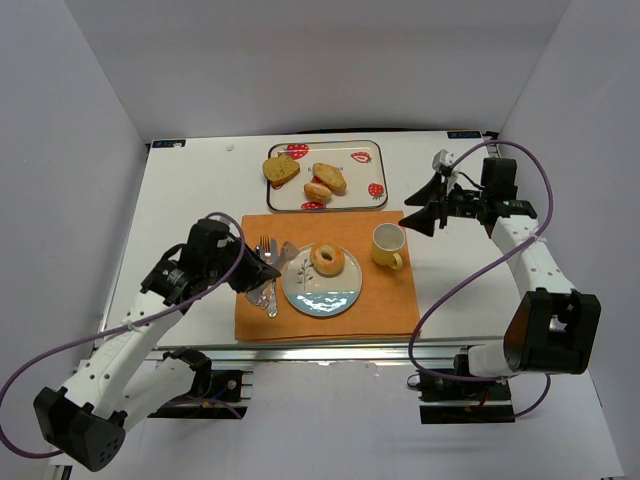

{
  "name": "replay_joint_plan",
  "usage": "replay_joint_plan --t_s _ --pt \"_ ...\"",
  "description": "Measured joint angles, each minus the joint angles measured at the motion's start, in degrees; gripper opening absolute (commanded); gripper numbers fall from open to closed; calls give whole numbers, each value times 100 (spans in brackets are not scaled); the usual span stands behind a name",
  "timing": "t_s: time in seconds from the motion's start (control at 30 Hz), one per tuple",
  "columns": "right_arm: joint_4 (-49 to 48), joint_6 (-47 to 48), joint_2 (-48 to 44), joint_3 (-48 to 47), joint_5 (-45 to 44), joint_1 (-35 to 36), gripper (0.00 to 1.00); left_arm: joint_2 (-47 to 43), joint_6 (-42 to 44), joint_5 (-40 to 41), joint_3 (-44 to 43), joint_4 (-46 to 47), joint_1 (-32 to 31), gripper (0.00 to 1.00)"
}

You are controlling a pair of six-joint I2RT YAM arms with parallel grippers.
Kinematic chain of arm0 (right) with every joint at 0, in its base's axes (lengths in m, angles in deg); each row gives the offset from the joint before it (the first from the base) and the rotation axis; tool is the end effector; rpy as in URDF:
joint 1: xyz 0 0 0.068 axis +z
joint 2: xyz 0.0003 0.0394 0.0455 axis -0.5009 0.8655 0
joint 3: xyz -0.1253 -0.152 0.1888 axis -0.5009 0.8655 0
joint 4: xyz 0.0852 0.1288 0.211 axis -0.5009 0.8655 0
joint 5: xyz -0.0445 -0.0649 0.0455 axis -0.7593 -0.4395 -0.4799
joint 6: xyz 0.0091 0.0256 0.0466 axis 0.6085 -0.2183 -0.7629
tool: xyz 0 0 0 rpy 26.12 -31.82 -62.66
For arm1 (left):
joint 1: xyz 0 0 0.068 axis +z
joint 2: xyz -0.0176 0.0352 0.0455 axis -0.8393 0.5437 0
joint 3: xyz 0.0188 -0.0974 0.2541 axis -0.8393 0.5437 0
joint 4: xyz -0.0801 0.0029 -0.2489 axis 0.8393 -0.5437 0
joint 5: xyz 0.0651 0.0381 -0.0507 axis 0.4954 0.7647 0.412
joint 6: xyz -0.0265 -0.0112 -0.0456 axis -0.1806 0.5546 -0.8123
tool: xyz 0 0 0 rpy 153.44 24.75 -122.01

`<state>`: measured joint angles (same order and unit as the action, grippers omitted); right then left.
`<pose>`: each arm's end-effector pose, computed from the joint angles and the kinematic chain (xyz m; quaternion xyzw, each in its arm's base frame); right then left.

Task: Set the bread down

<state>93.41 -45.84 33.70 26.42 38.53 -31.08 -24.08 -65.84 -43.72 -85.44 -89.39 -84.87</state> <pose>0.2951 0.0279 0.3083 -0.4437 0.6400 0.3688 0.5075 0.1501 -0.0907 0.2836 -0.2535 0.8817 -0.3666 0.1546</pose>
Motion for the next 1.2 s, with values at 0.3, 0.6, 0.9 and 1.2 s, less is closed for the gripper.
replay_joint_plan --t_s 0.3,0.6,0.9,1.2 --pt "1047 935 160 -302 -1338 1349 77 1674 2824 2249 -1259 -304 839 0" --pt "433 232 -76 -166 -2555 1493 89 3147 5576 2621 -262 1506 2168 0" --pt "-232 -798 -389 -20 -3536 1493 89 3676 6183 1869 321 2745 3093 37" --pt "-358 -1545 -195 -190 -4586 1655 89 3759 6238 1624 275 2732 3296 70"
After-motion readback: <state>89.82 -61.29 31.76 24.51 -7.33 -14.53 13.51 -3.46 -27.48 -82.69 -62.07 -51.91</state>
